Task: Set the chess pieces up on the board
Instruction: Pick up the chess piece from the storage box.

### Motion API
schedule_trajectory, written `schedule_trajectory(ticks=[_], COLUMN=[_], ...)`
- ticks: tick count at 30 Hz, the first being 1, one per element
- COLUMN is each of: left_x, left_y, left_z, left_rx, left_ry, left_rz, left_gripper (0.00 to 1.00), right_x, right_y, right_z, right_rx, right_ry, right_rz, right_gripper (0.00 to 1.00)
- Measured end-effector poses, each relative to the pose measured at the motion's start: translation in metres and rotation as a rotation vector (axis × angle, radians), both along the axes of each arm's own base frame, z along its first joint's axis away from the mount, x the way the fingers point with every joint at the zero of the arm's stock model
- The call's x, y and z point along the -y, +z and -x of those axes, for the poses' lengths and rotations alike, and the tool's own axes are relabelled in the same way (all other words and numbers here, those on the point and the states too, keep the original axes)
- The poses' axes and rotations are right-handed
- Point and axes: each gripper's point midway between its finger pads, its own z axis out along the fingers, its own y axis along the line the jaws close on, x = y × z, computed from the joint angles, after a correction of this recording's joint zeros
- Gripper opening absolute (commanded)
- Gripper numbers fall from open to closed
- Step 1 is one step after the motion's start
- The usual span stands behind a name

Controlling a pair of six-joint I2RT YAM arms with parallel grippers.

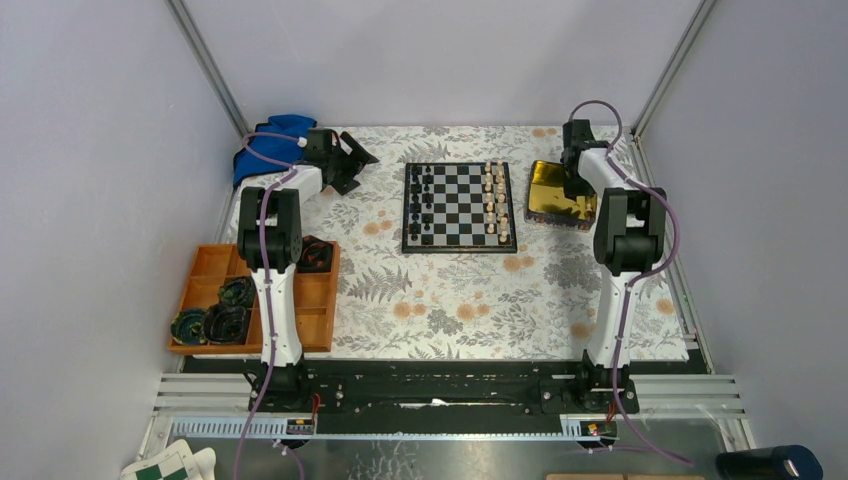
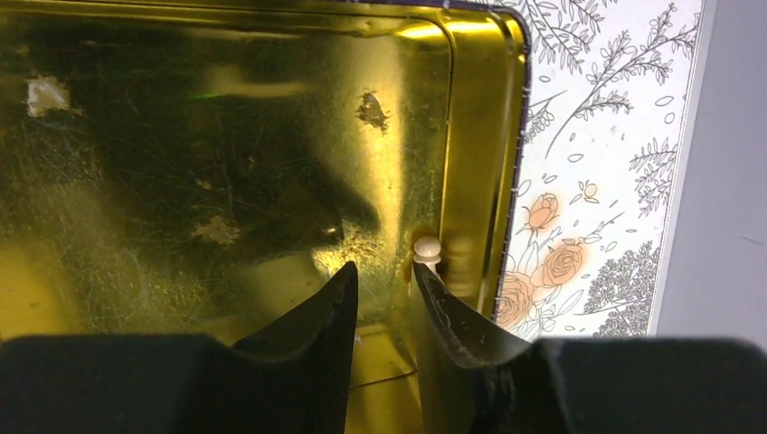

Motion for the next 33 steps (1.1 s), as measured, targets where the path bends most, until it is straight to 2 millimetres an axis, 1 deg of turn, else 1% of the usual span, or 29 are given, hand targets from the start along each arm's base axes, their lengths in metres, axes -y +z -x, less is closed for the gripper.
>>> schedule_trajectory(ticks=[4,8,21,28,33], left_x=[0.000,0.000,0.000,0.000,0.000], left_y=[0.000,0.000,0.000,0.000,0.000], left_z=[0.000,0.000,0.000,0.000,0.000], left_rx=[0.000,0.000,0.000,0.000,0.000], left_ry=[0.000,0.000,0.000,0.000,0.000], left_rz=[0.000,0.000,0.000,0.000,0.000], left_gripper=[0.99,0.99,0.99,0.99,0.99], right_x=[-0.005,-0.005,0.011,0.013,0.013], right_y=[-0.002,-0.002,0.004,-0.007,-0.010], right_z=[0.001,0.002,0.006,0.009,0.012], right_rx=[-0.018,-0.023,-0.030,-0.058,-0.070], right_ry=[-0.002,-0.014,-0.063,-0.076,-0.084], right_rz=[0.017,0.039,0.141,0.153,0.151], right_gripper=[0.34,0.34,0.37,0.37,0.37])
